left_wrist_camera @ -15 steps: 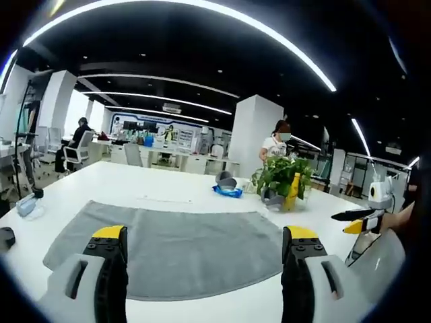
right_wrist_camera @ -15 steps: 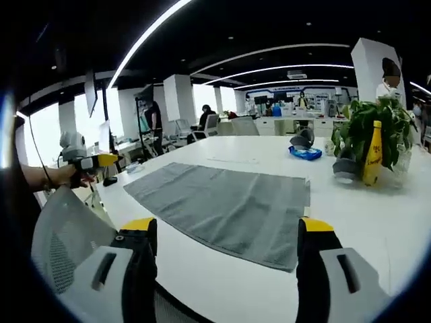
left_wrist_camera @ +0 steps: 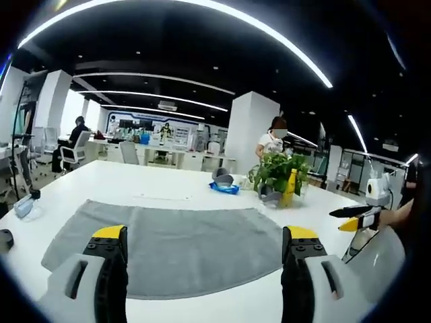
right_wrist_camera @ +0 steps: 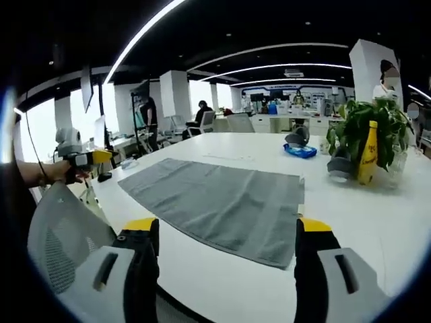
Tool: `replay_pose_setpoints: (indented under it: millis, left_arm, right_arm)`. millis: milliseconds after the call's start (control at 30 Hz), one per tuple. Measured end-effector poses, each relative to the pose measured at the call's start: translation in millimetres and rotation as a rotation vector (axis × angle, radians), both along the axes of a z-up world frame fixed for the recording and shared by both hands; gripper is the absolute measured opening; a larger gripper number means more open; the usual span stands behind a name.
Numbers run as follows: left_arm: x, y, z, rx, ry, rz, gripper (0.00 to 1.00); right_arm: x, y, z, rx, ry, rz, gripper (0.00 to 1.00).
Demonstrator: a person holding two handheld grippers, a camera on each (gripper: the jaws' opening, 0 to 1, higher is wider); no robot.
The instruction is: Fold the towel on the table until its edges align and the towel forms a compact rectangular stack.
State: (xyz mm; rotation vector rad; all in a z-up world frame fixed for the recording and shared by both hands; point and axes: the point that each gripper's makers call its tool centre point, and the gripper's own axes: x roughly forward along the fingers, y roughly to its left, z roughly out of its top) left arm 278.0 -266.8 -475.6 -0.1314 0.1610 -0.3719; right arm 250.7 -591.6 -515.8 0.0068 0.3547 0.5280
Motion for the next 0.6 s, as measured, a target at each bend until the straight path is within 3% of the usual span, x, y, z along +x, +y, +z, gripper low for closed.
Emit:
replay_pose_setpoints:
  millis: [167,300,367,433,533,600]
  left_arm:
    - [0.5,2,0.7,0.005,-0.001,0.006,0.98]
    - [0.2,0,0.5,-0.019,0.006,-0.004,0.98]
    - [0.2,1,1.4,-0.016,0.0,-0.004,0.97]
    - [0.3,2,1.1,-0.009,-0.001,0.004,0.97]
    - [0.2,6,0.8,-0.016,0.001,0.017,0.97]
    - [-0.2,6,3.0,-0.023,-0.008,0.02,0.96]
  right_arm:
    - [0,-1,-1.4,-0.005,0.005,-0.005,0.83]
    - [1,-9,5.8,-0.032,-0.038,-0.033,0.74]
    - [2,-7,2.6,0.007,-0.005,-0.038,0.76]
    - [1,-8,-1.8,-0.013,0.013,-0.04,0.77]
    - [2,-11,2.0,-0.015,-0.006,-0.051,0.74]
    - [5,-14,14.5,0.042,-0.051,-0.079,0.74]
